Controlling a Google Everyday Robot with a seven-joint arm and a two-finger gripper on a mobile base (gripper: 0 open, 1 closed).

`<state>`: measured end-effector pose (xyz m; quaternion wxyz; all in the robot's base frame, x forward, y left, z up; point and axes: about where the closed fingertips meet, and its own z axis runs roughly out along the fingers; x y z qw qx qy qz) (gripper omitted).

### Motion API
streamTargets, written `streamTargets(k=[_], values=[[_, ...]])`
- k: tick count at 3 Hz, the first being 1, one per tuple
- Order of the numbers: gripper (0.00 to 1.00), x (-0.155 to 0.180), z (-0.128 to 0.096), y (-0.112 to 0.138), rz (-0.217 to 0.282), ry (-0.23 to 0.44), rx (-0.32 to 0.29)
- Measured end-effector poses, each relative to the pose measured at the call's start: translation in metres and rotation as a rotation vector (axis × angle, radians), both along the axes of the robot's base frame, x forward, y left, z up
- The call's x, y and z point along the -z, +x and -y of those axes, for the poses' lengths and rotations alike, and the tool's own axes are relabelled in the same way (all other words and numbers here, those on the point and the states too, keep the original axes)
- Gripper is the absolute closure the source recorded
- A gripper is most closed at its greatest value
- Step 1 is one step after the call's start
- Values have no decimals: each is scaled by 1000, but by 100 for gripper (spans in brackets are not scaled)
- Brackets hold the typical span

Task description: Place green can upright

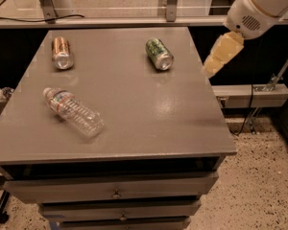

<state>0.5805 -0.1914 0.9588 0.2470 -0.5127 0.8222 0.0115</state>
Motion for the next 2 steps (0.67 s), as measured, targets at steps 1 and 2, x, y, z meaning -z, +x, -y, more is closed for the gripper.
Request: streamTargets(k=[1, 2], values=[[0, 0, -21, 44, -35, 98, 97], [0, 5, -46, 76, -107, 212, 216]])
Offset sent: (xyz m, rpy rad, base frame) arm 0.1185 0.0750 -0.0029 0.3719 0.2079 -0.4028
